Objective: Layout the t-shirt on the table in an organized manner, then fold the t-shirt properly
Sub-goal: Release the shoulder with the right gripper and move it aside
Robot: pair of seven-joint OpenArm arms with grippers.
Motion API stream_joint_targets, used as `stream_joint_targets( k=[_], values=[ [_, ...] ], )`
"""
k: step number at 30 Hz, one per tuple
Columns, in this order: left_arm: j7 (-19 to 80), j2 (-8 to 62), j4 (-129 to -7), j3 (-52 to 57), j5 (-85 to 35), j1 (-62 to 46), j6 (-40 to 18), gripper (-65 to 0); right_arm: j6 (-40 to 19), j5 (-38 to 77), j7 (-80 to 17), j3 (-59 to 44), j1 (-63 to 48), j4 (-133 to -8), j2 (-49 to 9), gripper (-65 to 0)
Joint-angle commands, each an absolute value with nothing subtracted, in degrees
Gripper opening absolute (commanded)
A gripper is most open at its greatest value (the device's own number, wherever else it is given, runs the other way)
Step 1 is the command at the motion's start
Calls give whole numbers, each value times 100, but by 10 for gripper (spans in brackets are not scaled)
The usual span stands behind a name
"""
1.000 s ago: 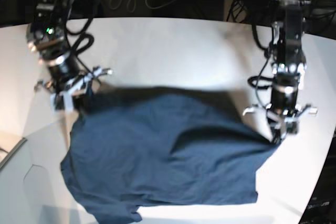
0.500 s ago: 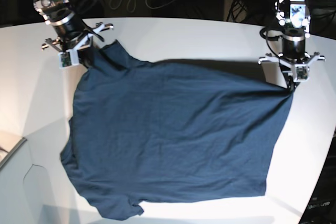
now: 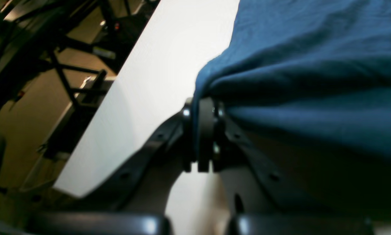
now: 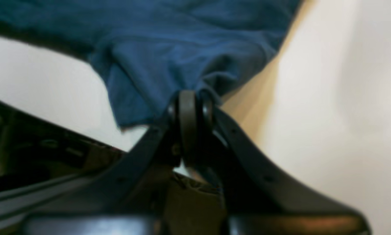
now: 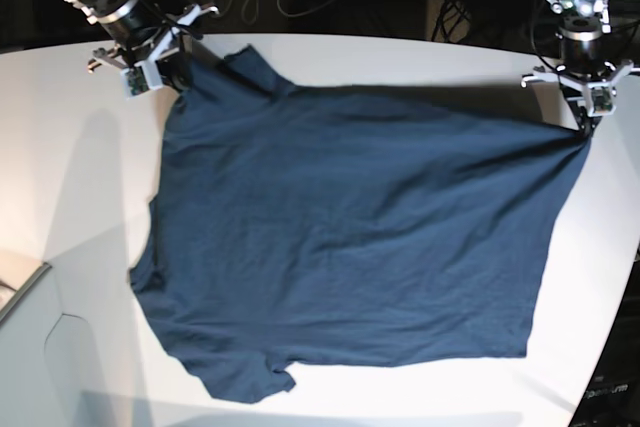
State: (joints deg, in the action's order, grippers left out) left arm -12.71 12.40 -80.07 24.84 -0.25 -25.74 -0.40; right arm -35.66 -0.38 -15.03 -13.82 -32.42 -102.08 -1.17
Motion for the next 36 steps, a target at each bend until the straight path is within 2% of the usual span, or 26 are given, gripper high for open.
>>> stream_joint_targets(
  k=[1,12,19,22,30,36],
  values=[
    [-1464,1314,-8084,2598,-40,-2571,4,-649,-3741,31,-1358,-1393,-3257,-10237,-84,-650],
    [-1437,1147,-8040,2615,-13,-2519,4,-649,-3776,13,-1358,-1402,-2941,-9692,-40,-640],
    [-1437,1147,-8040,2607,-31,-2501,4,-649,-3776,31,-1349,-1437,-2897,-9710,-409,-342],
    [-1446,1147,-8040,2607,-31,-2501,4,-649,-3776,40,-1305,-1798,-2747,-9815,-479,-268],
    [-1437,1051,-8040,2633,-31,-2501,4,-649,-3776,4,-1358,-2404,-1156,-9095,-497,-261],
    [-1437,1033,-8048,2633,-13,-2466,4,-649,-3767,4,-1358,-2404,4,-7591,-690,-262]
  ],
)
